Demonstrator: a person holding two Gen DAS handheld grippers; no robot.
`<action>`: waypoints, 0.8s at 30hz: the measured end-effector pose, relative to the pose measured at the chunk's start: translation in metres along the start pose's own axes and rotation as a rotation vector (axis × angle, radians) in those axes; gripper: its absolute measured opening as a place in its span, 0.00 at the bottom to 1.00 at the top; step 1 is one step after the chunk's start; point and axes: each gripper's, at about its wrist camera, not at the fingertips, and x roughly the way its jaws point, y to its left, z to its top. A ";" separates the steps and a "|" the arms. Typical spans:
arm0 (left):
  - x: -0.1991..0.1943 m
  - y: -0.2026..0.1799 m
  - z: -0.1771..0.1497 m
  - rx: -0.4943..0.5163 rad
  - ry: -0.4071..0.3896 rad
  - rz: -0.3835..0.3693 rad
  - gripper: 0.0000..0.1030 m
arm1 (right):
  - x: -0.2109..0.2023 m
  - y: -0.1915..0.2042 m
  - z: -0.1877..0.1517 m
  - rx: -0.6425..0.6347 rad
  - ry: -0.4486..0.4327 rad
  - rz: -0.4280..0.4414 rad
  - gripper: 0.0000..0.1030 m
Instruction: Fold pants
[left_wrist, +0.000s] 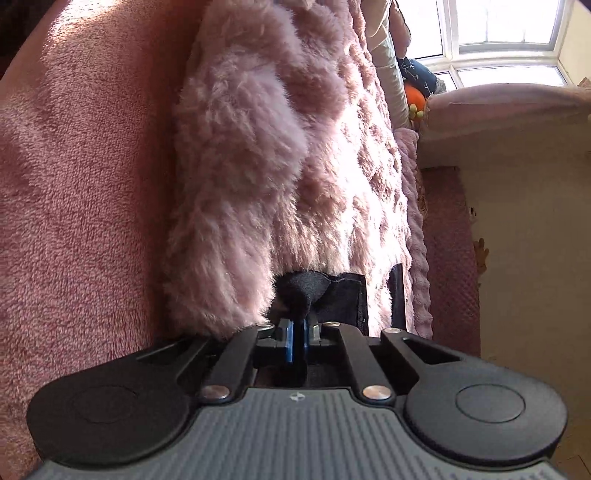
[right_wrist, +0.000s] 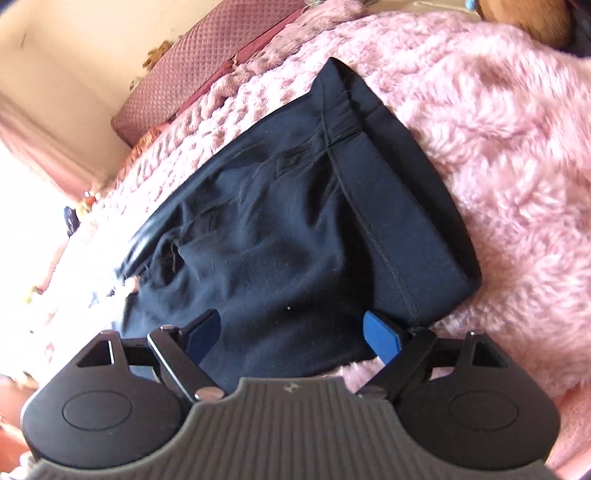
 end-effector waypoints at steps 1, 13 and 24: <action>-0.001 -0.003 -0.001 0.008 -0.007 0.011 0.06 | -0.003 -0.009 0.002 0.057 -0.008 0.021 0.64; 0.002 0.005 -0.013 -0.083 -0.045 0.008 0.11 | -0.011 -0.058 -0.007 0.403 0.013 0.160 0.19; -0.007 0.011 -0.028 -0.084 -0.091 0.008 0.11 | -0.020 -0.075 -0.017 0.541 0.035 0.188 0.35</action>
